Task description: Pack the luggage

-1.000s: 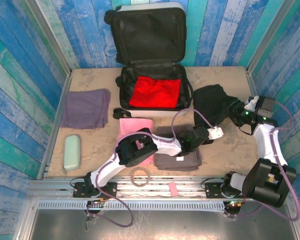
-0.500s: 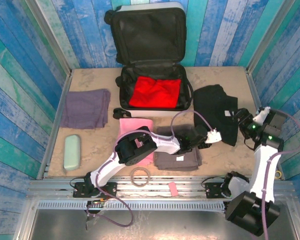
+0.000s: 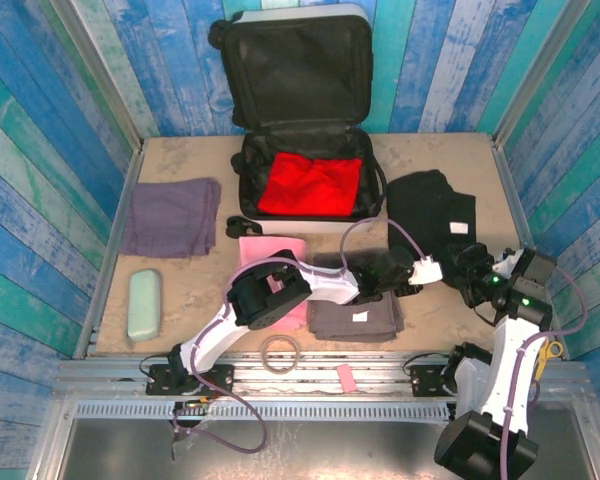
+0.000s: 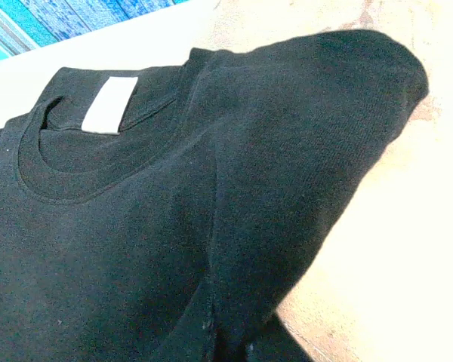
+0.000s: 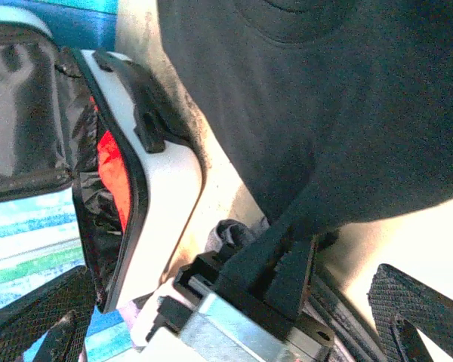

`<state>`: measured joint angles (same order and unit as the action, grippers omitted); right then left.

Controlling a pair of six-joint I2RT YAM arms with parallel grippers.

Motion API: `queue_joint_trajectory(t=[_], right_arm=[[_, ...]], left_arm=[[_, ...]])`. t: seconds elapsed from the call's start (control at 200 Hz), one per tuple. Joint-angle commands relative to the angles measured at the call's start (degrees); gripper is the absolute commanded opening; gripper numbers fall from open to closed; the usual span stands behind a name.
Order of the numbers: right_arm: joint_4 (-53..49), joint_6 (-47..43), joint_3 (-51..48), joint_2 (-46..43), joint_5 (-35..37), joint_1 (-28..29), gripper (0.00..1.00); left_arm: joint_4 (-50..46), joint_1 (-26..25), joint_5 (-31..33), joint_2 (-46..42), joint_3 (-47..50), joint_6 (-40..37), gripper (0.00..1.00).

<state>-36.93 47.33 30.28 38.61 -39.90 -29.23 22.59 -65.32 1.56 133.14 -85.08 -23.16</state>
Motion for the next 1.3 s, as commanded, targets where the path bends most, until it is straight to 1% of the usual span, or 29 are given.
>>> queue_joint_trajectory(t=[0.0, 0.075, 0.145, 0.19, 0.28, 0.371, 0.471, 0.556, 0.666, 0.741, 0.891, 1.162, 1.297], right_arm=[[0.49, 6.12, -2.87, -0.52, -0.47, -1.29, 0.96], [4.6, 10.78, -5.81, -0.45, -1.27, -1.44, 0.96], [11.76, 14.48, -9.0, 0.44, -5.15, -1.44, 0.96], [13.28, 16.2, -10.03, 1.34, -6.11, -1.37, 0.96], [12.32, 16.41, -9.72, 2.45, -3.87, -0.85, 0.95], [14.95, 19.63, -10.15, 2.03, -2.03, 0.46, 0.95], [18.57, 23.87, -10.78, 2.68, 2.06, 4.25, 0.95], [23.32, 26.66, -11.39, 6.46, 5.94, 9.06, 0.94], [26.73, 26.72, -10.36, 12.42, 10.25, 13.58, 0.94], [27.4, 26.02, -9.77, 15.25, 12.58, 13.94, 0.93], [28.5, 25.5, -9.8, 17.02, 17.86, 13.94, 0.9], [35.44, 25.58, -9.24, 25.34, 20.49, 14.28, 0.86], [39.75, 25.88, -8.66, 28.62, 22.76, 16.48, 0.84]], left_arm=[[0.67, 0.54, -2.56, -8.32, -1.97, 1.88, 0.0], [1.27, 0.73, -3.08, -8.73, -1.71, 1.89, 0.0], [0.9, 0.77, -3.43, -8.93, -2.03, 1.73, 0.0], [0.84, 0.77, -3.54, -9.03, -2.36, 1.71, 0.0], [1.34, 0.81, -3.8, -9.34, -2.64, 1.74, 0.0], [1.52, 0.81, -4.02, -9.4, -3.05, 1.62, 0.0], [1.51, 0.81, -4.41, -9.22, -3.29, 1.53, 0.0], [1.56, 0.81, -4.64, -9.36, -3.31, 1.46, 0.0], [1.54, 0.81, -4.81, -9.78, -2.98, 1.49, 0.0], [1.44, 0.81, -4.92, -10.08, -2.84, 1.56, 0.0], [1.35, 0.81, -5.59, -10.8, -2.41, 1.75, 0.0], [0.92, 0.81, -6.3, -11.91, -1.78, 1.52, 0.0], [1.0, 0.81, -7.09, -12.28, -1.36, 1.64, 0.0]])
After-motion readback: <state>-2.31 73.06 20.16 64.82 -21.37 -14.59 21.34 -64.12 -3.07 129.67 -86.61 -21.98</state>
